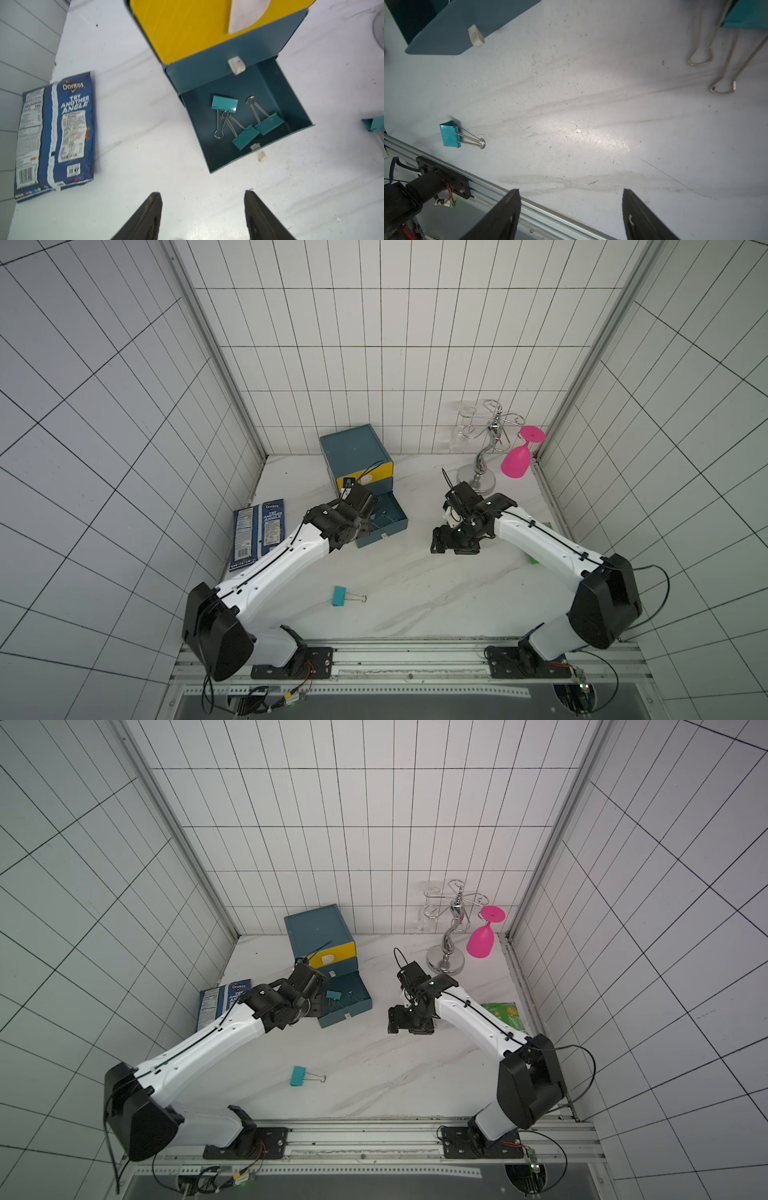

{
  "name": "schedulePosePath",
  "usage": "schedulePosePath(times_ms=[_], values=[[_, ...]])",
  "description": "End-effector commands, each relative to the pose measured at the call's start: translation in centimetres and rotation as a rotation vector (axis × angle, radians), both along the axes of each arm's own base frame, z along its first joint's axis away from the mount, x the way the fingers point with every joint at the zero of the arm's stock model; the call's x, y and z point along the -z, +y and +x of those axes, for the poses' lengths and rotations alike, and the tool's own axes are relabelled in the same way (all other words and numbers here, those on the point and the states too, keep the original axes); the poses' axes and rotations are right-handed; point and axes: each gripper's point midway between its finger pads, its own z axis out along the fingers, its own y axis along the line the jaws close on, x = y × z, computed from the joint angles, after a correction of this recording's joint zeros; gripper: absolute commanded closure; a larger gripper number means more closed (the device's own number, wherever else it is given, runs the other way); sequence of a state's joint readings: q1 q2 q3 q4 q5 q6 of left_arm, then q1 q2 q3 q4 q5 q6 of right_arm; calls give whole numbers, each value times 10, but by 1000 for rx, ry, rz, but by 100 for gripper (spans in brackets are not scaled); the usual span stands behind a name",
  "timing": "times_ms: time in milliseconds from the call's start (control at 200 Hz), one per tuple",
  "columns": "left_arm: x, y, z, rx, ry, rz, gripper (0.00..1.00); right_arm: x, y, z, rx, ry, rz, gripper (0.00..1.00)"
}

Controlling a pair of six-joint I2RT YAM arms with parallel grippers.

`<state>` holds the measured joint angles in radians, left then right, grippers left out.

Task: Put the binder clips in the drawer according to color
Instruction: Place the binder clip in the drawer, then pick up the binder clip at the center of the board.

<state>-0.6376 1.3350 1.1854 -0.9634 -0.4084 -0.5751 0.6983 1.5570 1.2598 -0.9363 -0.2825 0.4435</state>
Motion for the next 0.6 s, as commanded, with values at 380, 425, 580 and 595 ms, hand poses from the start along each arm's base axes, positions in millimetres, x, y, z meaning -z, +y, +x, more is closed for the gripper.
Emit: schedulePosePath(times_ms=[380,425,580,595], values=[[81,34,-108,-327,367,-369,36,5,83,-46,-264,-5,-21,24],[88,31,-116,-350,396,-422,35,5,85,-46,-259,-4,-18,24],[106,15,-134,-421,474,-592,34,6,82,-48,-254,-6,-17,23],[106,14,-135,-428,478,-605,34,6,82,-48,-255,-6,-18,23]])
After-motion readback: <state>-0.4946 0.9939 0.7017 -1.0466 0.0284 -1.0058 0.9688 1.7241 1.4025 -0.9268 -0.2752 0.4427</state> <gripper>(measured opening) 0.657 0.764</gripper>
